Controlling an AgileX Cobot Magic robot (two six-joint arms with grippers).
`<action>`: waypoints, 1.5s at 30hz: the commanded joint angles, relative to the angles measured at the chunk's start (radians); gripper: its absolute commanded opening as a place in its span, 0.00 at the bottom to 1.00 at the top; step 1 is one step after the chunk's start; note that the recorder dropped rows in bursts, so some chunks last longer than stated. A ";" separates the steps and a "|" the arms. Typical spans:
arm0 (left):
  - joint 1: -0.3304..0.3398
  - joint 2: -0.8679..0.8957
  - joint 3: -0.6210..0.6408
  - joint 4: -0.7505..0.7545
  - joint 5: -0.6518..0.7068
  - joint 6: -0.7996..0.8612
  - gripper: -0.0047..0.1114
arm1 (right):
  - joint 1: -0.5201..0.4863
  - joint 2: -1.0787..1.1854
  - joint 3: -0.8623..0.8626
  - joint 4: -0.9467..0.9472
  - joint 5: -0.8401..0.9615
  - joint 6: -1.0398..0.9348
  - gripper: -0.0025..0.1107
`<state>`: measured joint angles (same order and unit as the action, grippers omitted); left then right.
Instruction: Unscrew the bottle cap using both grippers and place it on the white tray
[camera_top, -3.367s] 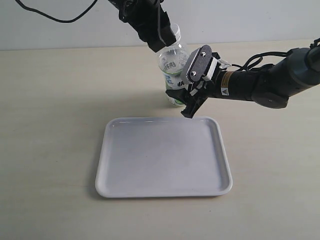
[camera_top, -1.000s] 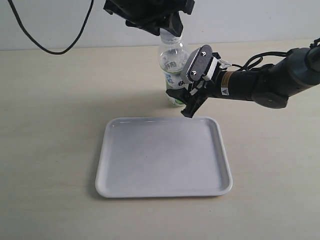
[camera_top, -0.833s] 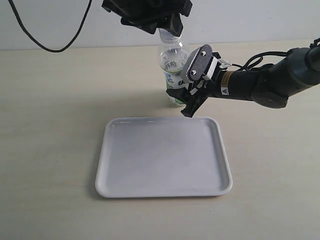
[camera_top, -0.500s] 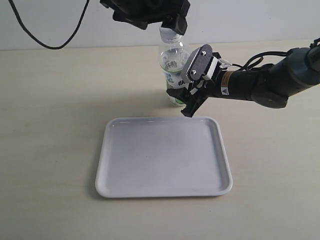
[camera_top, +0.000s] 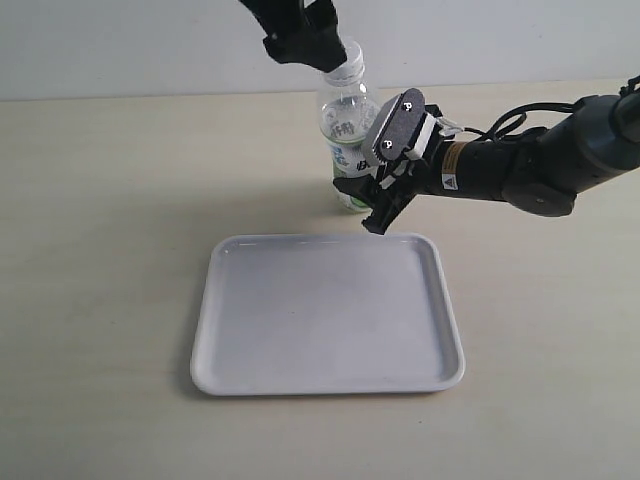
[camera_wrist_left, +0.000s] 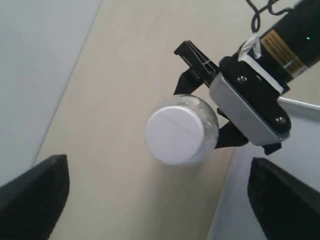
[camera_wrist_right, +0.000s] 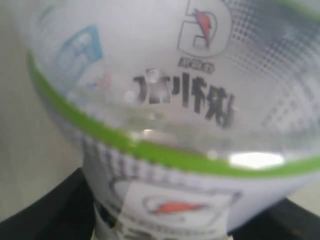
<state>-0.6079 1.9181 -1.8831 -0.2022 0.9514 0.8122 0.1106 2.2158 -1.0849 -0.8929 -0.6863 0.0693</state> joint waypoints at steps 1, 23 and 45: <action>0.000 -0.006 0.006 -0.047 0.055 0.117 0.83 | -0.005 0.032 0.018 -0.048 0.213 -0.021 0.02; -0.002 0.071 0.022 -0.103 -0.154 0.384 0.83 | -0.005 0.032 0.018 -0.046 0.227 -0.015 0.02; -0.002 0.124 0.022 -0.128 -0.126 0.384 0.71 | -0.005 0.032 0.018 -0.043 0.225 -0.015 0.02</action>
<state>-0.6079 2.0410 -1.8632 -0.3152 0.8270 1.1961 0.1106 2.2128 -1.0849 -0.8871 -0.6712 0.0774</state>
